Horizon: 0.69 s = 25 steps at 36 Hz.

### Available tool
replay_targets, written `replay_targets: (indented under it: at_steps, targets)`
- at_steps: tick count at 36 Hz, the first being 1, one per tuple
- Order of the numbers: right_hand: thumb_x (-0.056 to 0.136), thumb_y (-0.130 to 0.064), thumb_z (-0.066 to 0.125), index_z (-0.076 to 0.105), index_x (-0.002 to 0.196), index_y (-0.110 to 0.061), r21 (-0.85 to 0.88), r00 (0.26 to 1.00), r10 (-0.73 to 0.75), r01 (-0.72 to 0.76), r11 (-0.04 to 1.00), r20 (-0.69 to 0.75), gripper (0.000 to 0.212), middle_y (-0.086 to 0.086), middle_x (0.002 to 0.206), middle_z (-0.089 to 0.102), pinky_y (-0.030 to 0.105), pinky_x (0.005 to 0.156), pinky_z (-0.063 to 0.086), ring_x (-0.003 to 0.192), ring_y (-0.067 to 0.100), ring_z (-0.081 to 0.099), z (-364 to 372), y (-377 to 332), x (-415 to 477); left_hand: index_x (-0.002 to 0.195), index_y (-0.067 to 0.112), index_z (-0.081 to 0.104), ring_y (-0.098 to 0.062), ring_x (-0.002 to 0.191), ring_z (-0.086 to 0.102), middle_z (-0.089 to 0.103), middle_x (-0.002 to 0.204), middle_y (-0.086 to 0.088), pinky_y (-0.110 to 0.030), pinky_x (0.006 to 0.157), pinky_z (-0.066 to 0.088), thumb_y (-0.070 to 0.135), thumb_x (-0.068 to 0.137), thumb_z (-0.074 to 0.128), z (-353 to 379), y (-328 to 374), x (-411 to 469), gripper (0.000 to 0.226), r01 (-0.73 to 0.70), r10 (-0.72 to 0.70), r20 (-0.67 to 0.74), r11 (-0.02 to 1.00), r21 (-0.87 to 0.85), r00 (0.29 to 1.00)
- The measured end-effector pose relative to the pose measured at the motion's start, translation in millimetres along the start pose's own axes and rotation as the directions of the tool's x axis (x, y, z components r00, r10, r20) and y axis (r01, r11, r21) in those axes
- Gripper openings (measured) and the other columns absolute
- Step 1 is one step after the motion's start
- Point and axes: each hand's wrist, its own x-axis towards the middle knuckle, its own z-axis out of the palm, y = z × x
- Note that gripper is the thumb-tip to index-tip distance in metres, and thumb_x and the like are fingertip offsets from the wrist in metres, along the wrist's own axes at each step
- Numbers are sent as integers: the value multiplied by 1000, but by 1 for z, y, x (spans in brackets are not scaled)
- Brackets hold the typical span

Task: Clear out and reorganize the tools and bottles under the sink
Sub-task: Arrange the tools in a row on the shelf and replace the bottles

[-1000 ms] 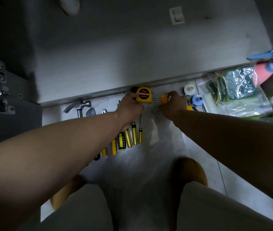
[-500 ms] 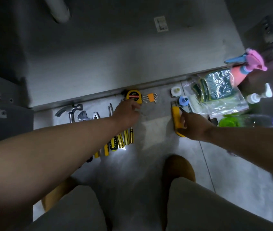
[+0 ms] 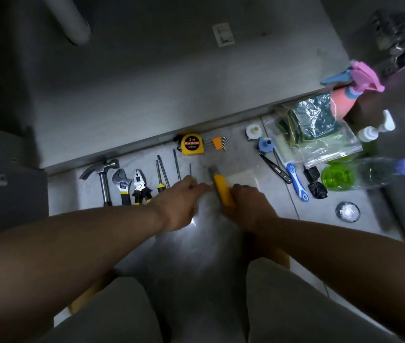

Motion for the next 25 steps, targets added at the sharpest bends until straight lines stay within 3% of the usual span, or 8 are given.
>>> replay_targets:
  at_steps: [4,8,14,18,25]
  targets:
    - [86,-31,72,61,96,-17,111,999,-11,6,994,41,21,8,101,68,28,77,45,100,28,65,12,-10,3,158,38,21,-28,134,42,25,154,-7,-37,104,45,18,86,68,8,4,1,88,-100,109,-19,958,270,994]
    - [83,-28,74,61,90,-17,241,1000,23,-26,970,18,18,0,92,61,24,72,43,91,24,65,7,-2,9,160,38,13,-33,144,34,7,165,-12,-40,114,36,20,88,69,10,10,4,93,-120,95,88,927,356,992]
    - [81,-14,70,51,120,-6,37,932,126,-121,992,-341,44,18,128,41,45,73,53,89,40,60,-24,37,8,162,32,6,-34,153,17,-10,168,-12,-41,122,22,26,92,65,18,13,6,92,-114,54,144,883,456,988]
    - [86,-11,62,46,121,-3,-78,921,206,-244,967,-329,40,19,129,40,50,74,53,93,44,60,-37,56,14,163,28,2,-36,155,10,-17,167,-15,-41,124,16,27,93,63,22,14,9,93,-95,32,146,891,444,989]
    - [97,-17,51,50,115,-3,-174,939,209,-262,949,-272,23,21,122,53,44,78,47,104,42,61,-31,57,26,162,22,-2,-38,154,12,-21,166,-19,-43,123,22,31,98,58,31,8,19,88,-56,15,98,905,422,995]
